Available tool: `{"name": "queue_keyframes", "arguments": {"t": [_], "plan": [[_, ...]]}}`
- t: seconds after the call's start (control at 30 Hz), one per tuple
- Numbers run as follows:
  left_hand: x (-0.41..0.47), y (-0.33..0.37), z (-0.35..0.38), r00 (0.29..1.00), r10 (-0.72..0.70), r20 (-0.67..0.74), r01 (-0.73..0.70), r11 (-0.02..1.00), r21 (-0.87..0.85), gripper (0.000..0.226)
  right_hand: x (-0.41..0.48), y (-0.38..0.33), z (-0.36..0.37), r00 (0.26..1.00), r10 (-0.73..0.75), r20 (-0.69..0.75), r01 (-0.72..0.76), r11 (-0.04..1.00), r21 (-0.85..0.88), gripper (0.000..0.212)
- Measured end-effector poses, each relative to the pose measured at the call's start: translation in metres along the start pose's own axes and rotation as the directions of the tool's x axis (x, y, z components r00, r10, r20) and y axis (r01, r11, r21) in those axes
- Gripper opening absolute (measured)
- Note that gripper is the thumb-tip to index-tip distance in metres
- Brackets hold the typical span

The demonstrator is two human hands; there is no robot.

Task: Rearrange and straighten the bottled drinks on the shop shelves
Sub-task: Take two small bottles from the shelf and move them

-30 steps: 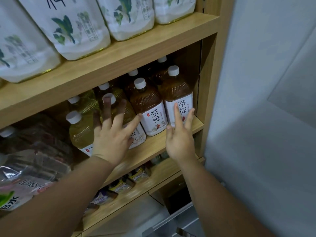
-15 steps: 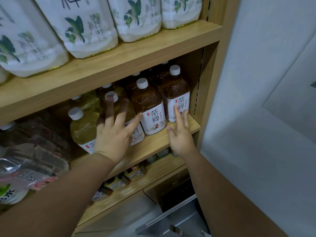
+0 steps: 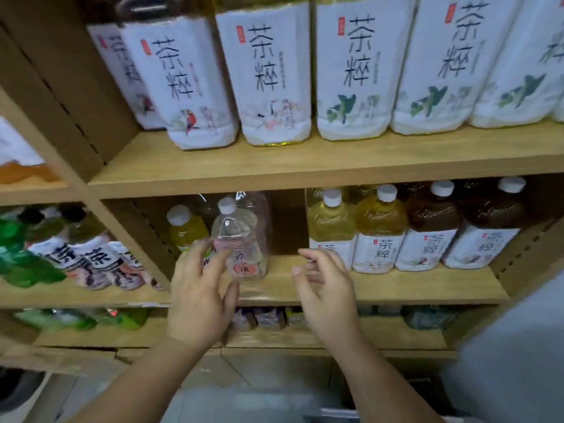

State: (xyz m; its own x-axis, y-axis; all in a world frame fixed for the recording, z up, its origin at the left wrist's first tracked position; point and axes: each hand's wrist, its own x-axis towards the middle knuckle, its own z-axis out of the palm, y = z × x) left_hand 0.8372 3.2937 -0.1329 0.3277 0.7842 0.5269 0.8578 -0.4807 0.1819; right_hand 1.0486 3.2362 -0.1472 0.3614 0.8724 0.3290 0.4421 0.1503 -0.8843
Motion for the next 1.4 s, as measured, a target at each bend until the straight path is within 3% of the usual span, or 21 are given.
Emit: {"name": "queue_keyframes", "arguments": {"t": [0.1, 0.23, 0.3, 0.4, 0.53, 0.7, 0.93, 1.0, 1.13, 1.33, 1.4], "plan": [[-0.003, -0.031, -0.015, 0.969, -0.248, 0.005, 0.248, 0.965, -0.081, 0.059, 0.017, -0.019, 0.035, 0.992, -0.063, 0.105, 0.071, 0.995, -0.075, 0.044], [0.018, -0.04, -0.021, 0.907, -0.395, 0.149, 0.413, 0.902, -0.123, 0.081, 0.052, -0.047, 0.065, 0.981, 0.024, 0.193, 0.027, 0.965, -0.259, 0.071], [0.034, -0.038, -0.022, 0.874, -0.445, 0.195, 0.469, 0.877, -0.106, 0.075, 0.07, -0.055, 0.075, 0.975, 0.04, 0.217, 0.024, 0.958, -0.284, 0.071], [0.052, -0.039, -0.023, 0.858, -0.471, 0.205, 0.5, 0.858, -0.121, 0.054, 0.085, -0.051, 0.09, 0.947, 0.114, 0.301, 0.034, 0.893, -0.448, 0.049], [0.063, -0.043, -0.02, 0.828, -0.52, 0.208, 0.554, 0.814, -0.172, 0.055, 0.088, -0.037, 0.1, 0.961, 0.102, 0.258, 0.043, 0.864, -0.502, 0.075], [0.068, -0.041, -0.021, 0.854, -0.482, 0.194, 0.505, 0.858, -0.094, 0.057, 0.089, -0.031, 0.101, 0.953, 0.105, 0.285, 0.068, 0.842, -0.535, 0.077], [0.063, -0.039, -0.025, 0.851, -0.486, 0.198, 0.503, 0.863, -0.048, 0.04, 0.087, -0.04, 0.097, 0.921, 0.213, 0.327, 0.013, 0.821, -0.57, 0.042], [0.056, -0.039, -0.028, 0.865, -0.464, 0.189, 0.484, 0.871, -0.077, 0.039, 0.086, -0.039, 0.096, 0.92, 0.225, 0.32, -0.009, 0.83, -0.558, 0.041], [0.041, -0.036, -0.044, 0.888, -0.441, 0.133, 0.46, 0.86, -0.221, 0.05, 0.084, -0.038, 0.099, 0.93, 0.199, 0.31, 0.016, 0.819, -0.573, 0.064], [0.021, -0.042, -0.1, 0.894, -0.445, 0.058, 0.438, 0.836, -0.331, 0.045, 0.077, -0.049, 0.095, 0.928, 0.239, 0.286, -0.086, 0.884, -0.459, 0.034], [0.014, -0.05, -0.12, 0.888, -0.46, 0.015, 0.428, 0.814, -0.393, 0.037, 0.071, -0.055, 0.098, 0.937, 0.239, 0.254, -0.093, 0.872, -0.48, 0.043]]}}
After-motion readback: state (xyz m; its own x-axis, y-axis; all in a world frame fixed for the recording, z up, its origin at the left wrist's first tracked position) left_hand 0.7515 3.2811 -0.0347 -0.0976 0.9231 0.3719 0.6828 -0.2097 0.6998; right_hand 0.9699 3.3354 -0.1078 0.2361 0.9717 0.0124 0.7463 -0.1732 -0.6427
